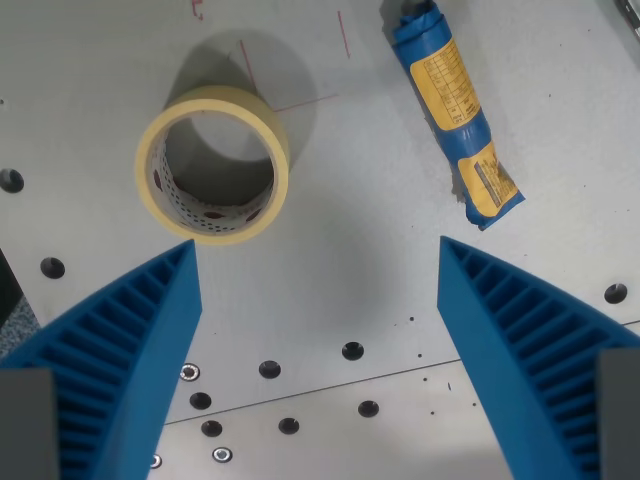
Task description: Move above the blue bag
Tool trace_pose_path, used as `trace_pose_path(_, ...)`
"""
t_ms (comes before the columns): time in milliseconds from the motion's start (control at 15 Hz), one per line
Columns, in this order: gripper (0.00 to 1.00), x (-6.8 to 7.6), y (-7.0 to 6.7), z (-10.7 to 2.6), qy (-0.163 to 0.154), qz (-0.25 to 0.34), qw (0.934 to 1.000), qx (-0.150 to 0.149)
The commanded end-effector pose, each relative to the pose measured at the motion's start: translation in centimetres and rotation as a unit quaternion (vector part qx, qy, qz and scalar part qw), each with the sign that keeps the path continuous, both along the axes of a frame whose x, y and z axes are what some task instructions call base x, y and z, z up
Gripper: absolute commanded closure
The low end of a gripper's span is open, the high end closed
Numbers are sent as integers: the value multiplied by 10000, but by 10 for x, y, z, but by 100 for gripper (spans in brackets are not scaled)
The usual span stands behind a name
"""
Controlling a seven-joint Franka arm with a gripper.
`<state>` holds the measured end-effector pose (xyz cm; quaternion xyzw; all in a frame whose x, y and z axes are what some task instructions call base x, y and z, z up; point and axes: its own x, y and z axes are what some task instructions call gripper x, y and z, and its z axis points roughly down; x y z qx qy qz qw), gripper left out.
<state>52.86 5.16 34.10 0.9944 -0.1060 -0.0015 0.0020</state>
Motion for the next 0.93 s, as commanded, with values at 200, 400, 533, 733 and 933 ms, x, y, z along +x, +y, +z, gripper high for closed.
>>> trace_pose_path(200, 0, -1, -3, -5, -55, 253, 9997, 3)
trace_pose_path(400, 0, -1, -6, -12, -137, 429, 9990, 7)
trace_pose_path(533, 0, -1, -10, -19, -196, 571, 9982, 4)
trace_pose_path(733, 0, -2, -15, -32, -278, 815, 9963, -14)
trace_pose_path(933, 0, -3, -22, -47, -336, 1085, 9935, -45)
